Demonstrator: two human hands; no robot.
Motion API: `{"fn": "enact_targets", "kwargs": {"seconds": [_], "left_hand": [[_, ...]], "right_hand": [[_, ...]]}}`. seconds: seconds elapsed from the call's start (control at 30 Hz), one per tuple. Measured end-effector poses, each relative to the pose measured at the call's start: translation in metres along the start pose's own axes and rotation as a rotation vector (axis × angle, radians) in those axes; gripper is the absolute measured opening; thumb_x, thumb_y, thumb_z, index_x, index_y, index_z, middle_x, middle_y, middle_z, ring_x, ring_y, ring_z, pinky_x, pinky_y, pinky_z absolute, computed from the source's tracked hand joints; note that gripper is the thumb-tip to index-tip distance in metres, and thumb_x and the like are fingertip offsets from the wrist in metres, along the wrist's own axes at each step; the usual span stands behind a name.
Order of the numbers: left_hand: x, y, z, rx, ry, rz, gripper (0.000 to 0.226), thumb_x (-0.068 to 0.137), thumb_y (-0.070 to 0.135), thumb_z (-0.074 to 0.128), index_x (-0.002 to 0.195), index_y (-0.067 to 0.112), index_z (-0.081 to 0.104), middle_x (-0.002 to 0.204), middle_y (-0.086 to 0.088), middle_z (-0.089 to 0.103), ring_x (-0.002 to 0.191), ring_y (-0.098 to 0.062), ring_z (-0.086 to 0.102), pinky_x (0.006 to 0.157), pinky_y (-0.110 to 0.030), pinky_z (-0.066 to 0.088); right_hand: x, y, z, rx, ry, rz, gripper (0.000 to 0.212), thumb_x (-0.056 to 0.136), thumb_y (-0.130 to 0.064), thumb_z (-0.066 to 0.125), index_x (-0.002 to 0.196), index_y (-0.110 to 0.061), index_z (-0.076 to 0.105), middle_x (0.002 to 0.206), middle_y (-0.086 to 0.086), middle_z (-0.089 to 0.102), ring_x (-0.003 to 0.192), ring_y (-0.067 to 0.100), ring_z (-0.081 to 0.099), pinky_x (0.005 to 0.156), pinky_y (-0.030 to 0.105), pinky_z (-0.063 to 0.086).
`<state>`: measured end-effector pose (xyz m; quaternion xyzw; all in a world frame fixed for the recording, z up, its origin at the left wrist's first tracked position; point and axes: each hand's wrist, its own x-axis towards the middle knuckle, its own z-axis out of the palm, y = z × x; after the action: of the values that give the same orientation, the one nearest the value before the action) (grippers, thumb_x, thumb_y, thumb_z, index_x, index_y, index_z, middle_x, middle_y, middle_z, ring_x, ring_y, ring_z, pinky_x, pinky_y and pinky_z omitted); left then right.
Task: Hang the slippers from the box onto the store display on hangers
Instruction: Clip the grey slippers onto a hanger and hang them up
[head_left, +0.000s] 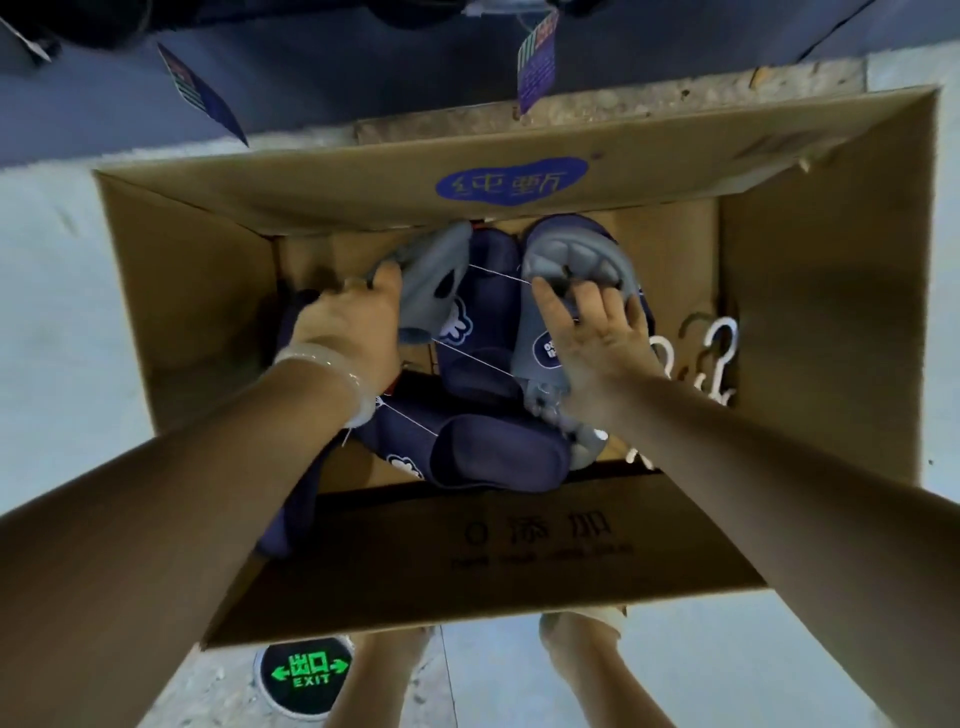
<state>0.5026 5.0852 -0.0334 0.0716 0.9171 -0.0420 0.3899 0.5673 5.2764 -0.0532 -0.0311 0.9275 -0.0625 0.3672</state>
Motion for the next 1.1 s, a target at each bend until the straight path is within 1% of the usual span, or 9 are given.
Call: {"fn": "enact_targets", "kwargs": {"seconds": [0.17,0.33,0.4,0.5,0.63,0.73,0.83,1.0,1.1], "left_hand": [[-0.035,-0.001,-0.022,-0.241,0.071,-0.039,0.053,0.085,0.013,0.057,0.132,0.008,0.032,0.118,-0.020,0.056,0.105,-0.040,0.057,0.081,-0.043,0.046],[-0.062,-0.004,-0.006,-1.059,0.008,-0.042,0.048,0.081,0.010,0.065,0.124,0.017,0.044,0.098,0.004,0.060,0.097,-0.016,0.058,0.079,-0.023,0.046],[-0.063,0.001,0.015,-1.392,-0.104,-0.058,0.043,0.079,0.008,0.069,0.117,0.013,0.050,0.103,0.001,0.063,0.101,-0.016,0.060,0.081,-0.017,0.049],[-0.057,0.014,0.047,-1.704,-0.230,-0.165,0.049,0.076,0.008,0.066,0.122,0.001,0.049,0.120,-0.017,0.062,0.109,-0.026,0.061,0.093,-0.036,0.049],[-0.044,0.033,0.078,-1.884,-0.239,-0.357,0.042,0.087,0.003,0.056,0.128,0.006,0.046,0.121,-0.011,0.060,0.110,-0.026,0.058,0.098,-0.041,0.044],[-0.031,0.035,0.092,-1.708,-0.227,-0.370,0.041,0.086,0.009,0.061,0.125,0.009,0.048,0.120,-0.009,0.060,0.112,-0.027,0.058,0.101,-0.042,0.044],[-0.020,0.034,0.095,-1.141,-0.169,-0.343,0.047,0.083,0.020,0.065,0.125,0.008,0.048,0.122,-0.012,0.060,0.115,-0.030,0.055,0.098,-0.036,0.044],[-0.020,0.055,0.085,-0.746,-0.149,-0.413,0.063,0.087,0.028,0.059,0.138,0.006,0.028,0.135,-0.021,0.042,0.123,-0.039,0.044,0.097,-0.045,0.039],[-0.025,0.061,0.081,-0.560,-0.127,-0.443,0.067,0.085,0.034,0.060,0.136,0.008,0.026,0.138,-0.018,0.038,0.127,-0.037,0.040,0.098,-0.046,0.039]], "right_hand": [[-0.021,0.023,-0.033,0.003,0.141,-0.151,0.108,0.065,-0.020,0.076,0.148,-0.010,0.007,0.139,0.018,0.030,0.128,0.038,0.029,0.114,0.055,0.018],[-0.028,0.054,-0.065,0.210,0.095,-0.153,0.109,0.065,-0.016,0.077,0.148,-0.011,0.008,0.142,0.016,0.022,0.128,0.036,0.024,0.110,0.042,0.024],[-0.028,0.061,-0.065,0.289,0.092,-0.147,0.109,0.062,-0.011,0.078,0.148,-0.012,0.011,0.141,0.015,0.023,0.130,0.035,0.025,0.110,0.040,0.026],[-0.023,0.064,-0.057,0.403,0.059,-0.108,0.107,0.063,-0.009,0.076,0.148,-0.016,0.011,0.145,0.010,0.019,0.135,0.031,0.022,0.114,0.038,0.025],[-0.009,0.066,-0.043,0.426,0.031,-0.093,0.101,0.066,-0.010,0.074,0.147,-0.016,0.013,0.151,0.007,0.013,0.142,0.025,0.013,0.114,0.027,0.017],[0.000,0.066,-0.022,0.385,-0.024,-0.111,0.097,0.070,-0.008,0.072,0.147,-0.015,0.014,0.156,0.005,0.005,0.145,0.019,0.004,0.112,0.018,0.008],[0.003,0.066,-0.010,0.364,-0.061,-0.139,0.090,0.075,-0.005,0.069,0.147,-0.013,0.017,0.158,0.004,0.001,0.146,0.019,-0.001,0.117,0.022,0.007],[-0.012,0.078,-0.008,0.616,0.194,0.116,0.063,0.075,-0.002,0.063,0.134,-0.014,0.043,0.143,0.008,0.033,0.132,0.024,0.034,0.101,0.019,0.030],[-0.029,0.096,0.014,0.462,0.035,0.324,0.041,0.082,-0.003,0.055,0.123,-0.009,0.052,0.124,0.013,0.052,0.110,0.031,0.053,0.082,0.030,0.041]]}}
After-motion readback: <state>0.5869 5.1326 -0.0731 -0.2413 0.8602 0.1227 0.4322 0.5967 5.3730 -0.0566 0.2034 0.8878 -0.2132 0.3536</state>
